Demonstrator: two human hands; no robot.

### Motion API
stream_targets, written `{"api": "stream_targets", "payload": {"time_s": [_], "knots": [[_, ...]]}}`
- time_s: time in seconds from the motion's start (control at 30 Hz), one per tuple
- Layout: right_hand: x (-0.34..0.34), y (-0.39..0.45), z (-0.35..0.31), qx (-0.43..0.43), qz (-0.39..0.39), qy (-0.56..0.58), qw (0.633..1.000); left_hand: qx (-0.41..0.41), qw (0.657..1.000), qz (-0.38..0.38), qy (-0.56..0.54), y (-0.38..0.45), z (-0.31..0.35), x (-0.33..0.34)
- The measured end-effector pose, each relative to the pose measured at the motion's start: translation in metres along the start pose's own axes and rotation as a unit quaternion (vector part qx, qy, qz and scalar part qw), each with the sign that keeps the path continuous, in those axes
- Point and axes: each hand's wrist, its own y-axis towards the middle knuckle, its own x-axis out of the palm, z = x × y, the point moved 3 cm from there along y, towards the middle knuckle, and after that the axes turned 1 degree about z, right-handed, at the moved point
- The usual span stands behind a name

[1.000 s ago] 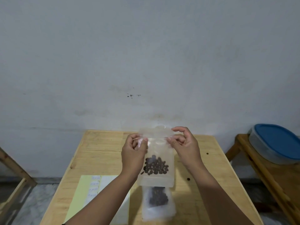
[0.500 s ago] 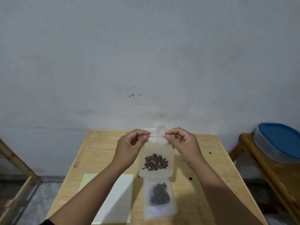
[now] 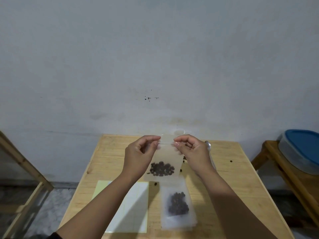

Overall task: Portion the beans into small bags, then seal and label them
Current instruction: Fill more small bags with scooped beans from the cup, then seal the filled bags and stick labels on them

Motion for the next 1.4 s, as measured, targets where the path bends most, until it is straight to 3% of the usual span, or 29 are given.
{"api": "stream_targets", "payload": {"time_s": [0.17, 0.6, 0.73, 0.93, 1.13, 1.27, 1.4], "knots": [[0.024, -0.011, 0.005, 0.014, -0.023, 0.002, 1.0, -0.015, 0.998, -0.042, 0.034, -0.01, -0.008, -0.011], [0.059, -0.024, 0.033, 0.08, -0.063, -0.014, 0.995, -0.07, 0.992, 0.053, 0.092, -0.041, -0.028, -0.028], [0.072, -0.025, 0.034, 0.101, -0.109, 0.014, 0.989, -0.088, 0.993, 0.056, 0.054, -0.04, -0.028, -0.042], [0.103, -0.024, 0.028, 0.096, -0.087, 0.054, 0.99, -0.081, 0.997, 0.002, 0.001, -0.056, -0.039, -0.072], [0.139, -0.039, 0.053, 0.153, -0.085, 0.11, 0.978, -0.145, 0.986, 0.065, -0.044, -0.076, -0.072, -0.129], [0.157, -0.063, 0.103, 0.219, -0.041, 0.017, 0.975, -0.189, 0.975, 0.116, -0.03, -0.094, -0.109, -0.188], [0.18, -0.095, 0.146, 0.263, -0.03, -0.093, 0.96, -0.19, 0.974, 0.118, 0.023, -0.104, -0.133, -0.236]]}}
